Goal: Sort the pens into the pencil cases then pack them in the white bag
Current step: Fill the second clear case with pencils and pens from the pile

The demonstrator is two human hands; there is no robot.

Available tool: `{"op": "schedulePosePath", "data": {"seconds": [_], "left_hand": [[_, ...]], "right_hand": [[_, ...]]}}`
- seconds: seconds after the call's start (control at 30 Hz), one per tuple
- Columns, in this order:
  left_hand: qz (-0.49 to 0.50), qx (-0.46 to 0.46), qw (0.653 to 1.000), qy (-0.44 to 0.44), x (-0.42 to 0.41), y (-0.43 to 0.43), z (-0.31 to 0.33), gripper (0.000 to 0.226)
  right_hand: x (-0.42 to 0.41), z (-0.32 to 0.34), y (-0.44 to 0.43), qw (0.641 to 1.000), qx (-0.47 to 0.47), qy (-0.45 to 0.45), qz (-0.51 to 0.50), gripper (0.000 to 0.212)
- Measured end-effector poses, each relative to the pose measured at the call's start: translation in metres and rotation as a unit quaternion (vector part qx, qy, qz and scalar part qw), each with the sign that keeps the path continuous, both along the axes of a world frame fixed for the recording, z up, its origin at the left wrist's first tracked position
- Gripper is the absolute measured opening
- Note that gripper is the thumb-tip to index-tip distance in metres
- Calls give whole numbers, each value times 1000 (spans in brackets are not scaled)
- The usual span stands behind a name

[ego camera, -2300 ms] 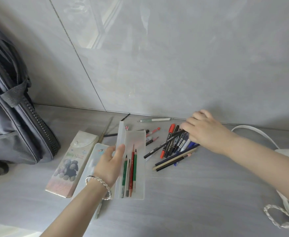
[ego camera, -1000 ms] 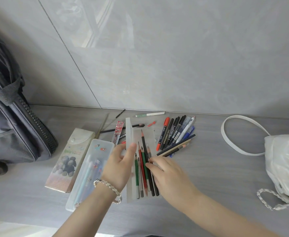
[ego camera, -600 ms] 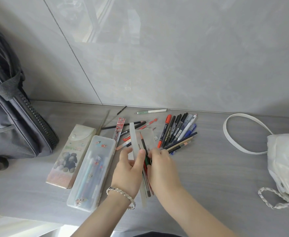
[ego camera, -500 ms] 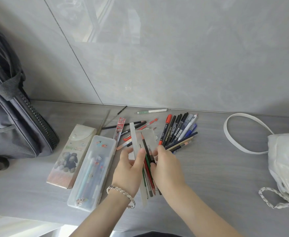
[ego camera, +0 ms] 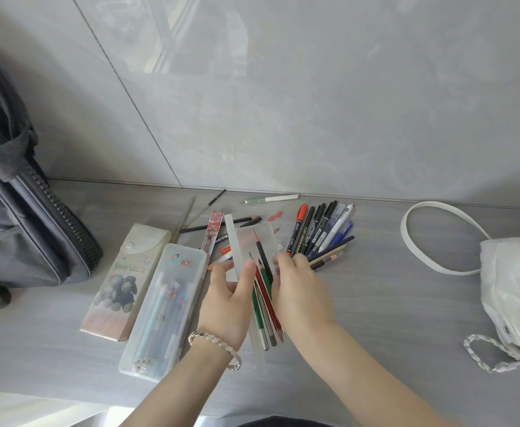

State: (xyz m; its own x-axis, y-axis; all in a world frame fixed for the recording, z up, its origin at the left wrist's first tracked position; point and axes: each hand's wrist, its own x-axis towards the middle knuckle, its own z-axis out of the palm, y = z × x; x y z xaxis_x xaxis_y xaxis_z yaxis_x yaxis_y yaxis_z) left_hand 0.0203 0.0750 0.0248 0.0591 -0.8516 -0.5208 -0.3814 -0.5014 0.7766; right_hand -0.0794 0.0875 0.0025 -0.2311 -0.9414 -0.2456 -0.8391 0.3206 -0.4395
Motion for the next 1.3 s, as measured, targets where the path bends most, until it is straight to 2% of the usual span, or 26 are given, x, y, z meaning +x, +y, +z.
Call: {"op": "schedulePosePath", "data": {"seconds": [0.13,0.3,0.37,0.47,0.57,0.67,0.83,0.97,1.1,1.2,1.3], "left_hand": [[-22,-4,1000,-5,2,-1,1,36],[-41,-2,999,-20,4,-3,3,29],[-45,-1,999,-21,5,-2,3,28],[-46,-1,999,-25,6,-1,0,41],[-51,-1,998,-35,6,-3,-1,31],[-60,-4,998,-36,7,-4,-1,30],[-42,-19,998,-37,12,-8,-3,38],[6,-11,999,-40,23,-15,-2,37],[30,-14,998,-51,32,-20,-3,40],[40,-25,997,-68,35,-24,-3,40],[46,-27,996,-77,40,-28,-1,43]], "right_hand": [[-15,-1,-12,998,13,13,58,39],[-24,5,-15,995,16,25,94,33],[-27,7,-13,997,-7,-12,80,31],[-28,12,-9,994,-44,-83,57,25],[-25,18,-8,987,-80,-134,45,21],[-17,19,-12,979,-98,-175,30,22],[-3,3,-14,982,-57,-148,100,37],[12,-11,-2,982,-80,-98,140,34],[28,-16,6,977,-64,-126,162,31],[24,-12,-5,973,-89,-182,111,26],[2,-20,-30,982,-109,-155,-13,25]]}}
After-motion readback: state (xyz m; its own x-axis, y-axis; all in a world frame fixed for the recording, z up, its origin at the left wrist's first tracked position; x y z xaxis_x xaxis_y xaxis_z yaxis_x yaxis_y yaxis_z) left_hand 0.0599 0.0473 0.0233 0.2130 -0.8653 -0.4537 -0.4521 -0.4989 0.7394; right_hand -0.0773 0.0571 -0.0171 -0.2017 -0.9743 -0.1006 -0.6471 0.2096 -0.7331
